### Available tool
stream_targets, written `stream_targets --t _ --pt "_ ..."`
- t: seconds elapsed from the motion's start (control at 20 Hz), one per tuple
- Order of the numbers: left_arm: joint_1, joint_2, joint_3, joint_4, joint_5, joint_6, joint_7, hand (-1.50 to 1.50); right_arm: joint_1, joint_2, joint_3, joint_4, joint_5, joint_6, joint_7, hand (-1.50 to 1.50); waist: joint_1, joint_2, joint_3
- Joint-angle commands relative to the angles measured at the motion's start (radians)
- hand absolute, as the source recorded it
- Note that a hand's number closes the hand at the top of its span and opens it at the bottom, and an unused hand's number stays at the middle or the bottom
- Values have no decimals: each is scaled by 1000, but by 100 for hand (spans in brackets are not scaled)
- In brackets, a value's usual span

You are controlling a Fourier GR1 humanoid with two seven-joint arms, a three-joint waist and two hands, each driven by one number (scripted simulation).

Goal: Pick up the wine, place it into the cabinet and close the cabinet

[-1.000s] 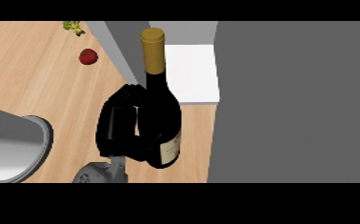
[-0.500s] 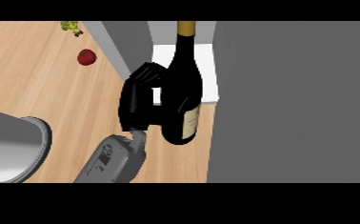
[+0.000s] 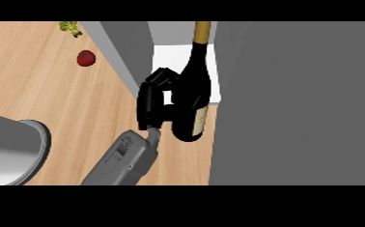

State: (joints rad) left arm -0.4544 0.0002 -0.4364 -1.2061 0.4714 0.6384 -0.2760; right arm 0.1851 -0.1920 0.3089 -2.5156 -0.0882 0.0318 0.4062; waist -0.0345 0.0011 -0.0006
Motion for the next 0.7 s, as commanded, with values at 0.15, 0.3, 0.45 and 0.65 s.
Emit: stream_targets --t 0.15,0.3,0.45,0.65 --pt "-35 0 -32 186 119 -35 -151 150 79 -17 -40 -204 -100 10 71 -150 2 1 0" --pt "-107 0 -22 292 213 -30 -214 150 35 -11 -56 -157 -108 17 76 -150 -1 4 0" --pt "-126 0 21 290 226 -80 -194 150 22 -17 -95 -209 -161 15 113 -150 4 2 0" --pt "-164 0 -16 361 327 -68 -243 150 25 9 -15 -196 -90 13 105 -150 -6 3 -1"
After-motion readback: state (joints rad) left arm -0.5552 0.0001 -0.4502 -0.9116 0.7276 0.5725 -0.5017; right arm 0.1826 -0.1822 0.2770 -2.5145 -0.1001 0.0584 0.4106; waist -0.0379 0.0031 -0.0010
